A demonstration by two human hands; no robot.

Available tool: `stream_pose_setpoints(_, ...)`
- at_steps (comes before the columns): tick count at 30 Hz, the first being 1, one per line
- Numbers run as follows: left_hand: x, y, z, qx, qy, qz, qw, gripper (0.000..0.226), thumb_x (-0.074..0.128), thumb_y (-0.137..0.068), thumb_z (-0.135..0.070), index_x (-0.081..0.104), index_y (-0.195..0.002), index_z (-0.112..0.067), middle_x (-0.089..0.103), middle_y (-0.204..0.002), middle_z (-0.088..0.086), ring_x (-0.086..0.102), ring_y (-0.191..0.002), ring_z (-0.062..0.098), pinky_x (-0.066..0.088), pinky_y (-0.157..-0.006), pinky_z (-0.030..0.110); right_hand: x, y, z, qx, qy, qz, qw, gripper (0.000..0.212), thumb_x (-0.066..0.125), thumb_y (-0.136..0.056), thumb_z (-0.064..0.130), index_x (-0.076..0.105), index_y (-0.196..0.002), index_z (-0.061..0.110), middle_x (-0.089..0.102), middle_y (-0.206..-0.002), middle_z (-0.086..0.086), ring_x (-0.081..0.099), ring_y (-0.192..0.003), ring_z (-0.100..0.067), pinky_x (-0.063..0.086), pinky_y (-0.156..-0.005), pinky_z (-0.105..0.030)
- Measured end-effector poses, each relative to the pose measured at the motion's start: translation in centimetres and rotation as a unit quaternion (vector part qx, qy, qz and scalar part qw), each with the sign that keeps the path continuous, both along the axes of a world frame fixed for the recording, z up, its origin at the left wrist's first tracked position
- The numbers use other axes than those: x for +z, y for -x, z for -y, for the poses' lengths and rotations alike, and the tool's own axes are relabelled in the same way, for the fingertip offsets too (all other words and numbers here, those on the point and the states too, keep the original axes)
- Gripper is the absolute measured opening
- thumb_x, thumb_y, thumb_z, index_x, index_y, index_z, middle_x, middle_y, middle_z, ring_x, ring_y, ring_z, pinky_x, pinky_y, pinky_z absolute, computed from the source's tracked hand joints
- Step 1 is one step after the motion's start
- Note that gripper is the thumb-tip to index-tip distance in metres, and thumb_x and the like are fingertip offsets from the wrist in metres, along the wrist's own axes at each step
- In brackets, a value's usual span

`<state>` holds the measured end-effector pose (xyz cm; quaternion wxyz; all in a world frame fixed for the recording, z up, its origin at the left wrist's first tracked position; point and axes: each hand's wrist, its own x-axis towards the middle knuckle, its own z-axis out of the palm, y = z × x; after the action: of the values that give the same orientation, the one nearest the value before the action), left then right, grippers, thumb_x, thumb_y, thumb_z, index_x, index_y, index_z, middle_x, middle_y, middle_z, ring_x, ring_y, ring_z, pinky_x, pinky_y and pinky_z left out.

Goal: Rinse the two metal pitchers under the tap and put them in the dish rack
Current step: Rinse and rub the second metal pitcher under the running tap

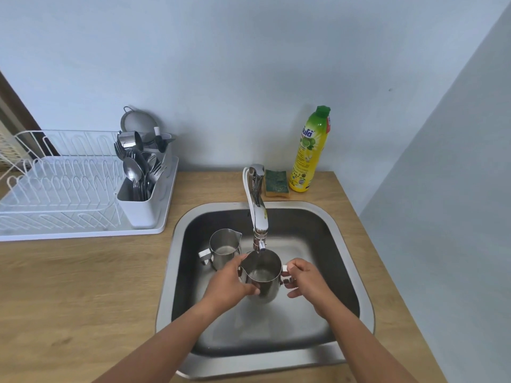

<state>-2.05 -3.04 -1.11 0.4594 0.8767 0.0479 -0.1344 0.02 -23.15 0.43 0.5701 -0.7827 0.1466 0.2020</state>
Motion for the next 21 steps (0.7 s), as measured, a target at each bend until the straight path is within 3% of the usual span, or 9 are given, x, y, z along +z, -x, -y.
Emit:
stream_pose_setpoints(6,-0.6,-0.1,-1.9,-0.006,-0.012,0.000,1.000,0.080,0.088,-0.061,-0.017,0.051,-0.127,-0.040,0.065,-0.111,-0.015,0.061,-0.106,0.010,0.050,-0.091,0.028,0.1,0.7,-1.1,0.049,-0.003,-0.019,0.999,0.023,0.043,-0.100,0.016,0.059,-0.084,0.016,0.067,-0.088,-0.004,0.057,-0.074,-0.019,0.054,-0.059,-0.029)
stream_pose_setpoints(11,-0.7,0.8,-0.9,0.000,0.013,-0.005,1.000,0.074,0.089,-0.056,-0.026,0.051,-0.116,-0.046,0.066,-0.104,-0.023,0.062,-0.099,0.006,0.053,-0.093,0.034,0.2,0.4,-0.4,-0.001,-0.007,-0.018,1.000,0.024,0.043,-0.100,0.013,0.059,-0.082,0.013,0.067,-0.085,-0.005,0.055,-0.070,-0.021,0.052,-0.061,-0.032)
stream_pose_setpoints(17,0.2,-0.2,-2.3,-0.023,-0.002,-0.005,1.000,0.079,0.089,-0.063,-0.024,0.051,-0.130,-0.038,0.063,-0.113,-0.016,0.059,-0.107,0.009,0.047,-0.091,0.027,0.4,0.6,-1.1,0.012,-0.015,-0.014,1.000,0.023,0.044,-0.099,0.013,0.062,-0.085,0.012,0.069,-0.087,-0.007,0.059,-0.073,-0.022,0.055,-0.060,-0.032)
stream_pose_setpoints(21,-0.1,0.2,-1.7,-0.025,0.002,-0.013,1.000,0.077,0.090,-0.057,-0.034,0.053,-0.125,-0.042,0.065,-0.113,-0.021,0.063,-0.103,0.007,0.052,-0.096,0.035,0.5,0.3,-0.2,-0.016,-0.031,-0.016,0.999,0.022,0.045,-0.099,0.011,0.061,-0.085,0.009,0.071,-0.083,-0.004,0.058,-0.066,-0.023,0.053,-0.058,-0.032)
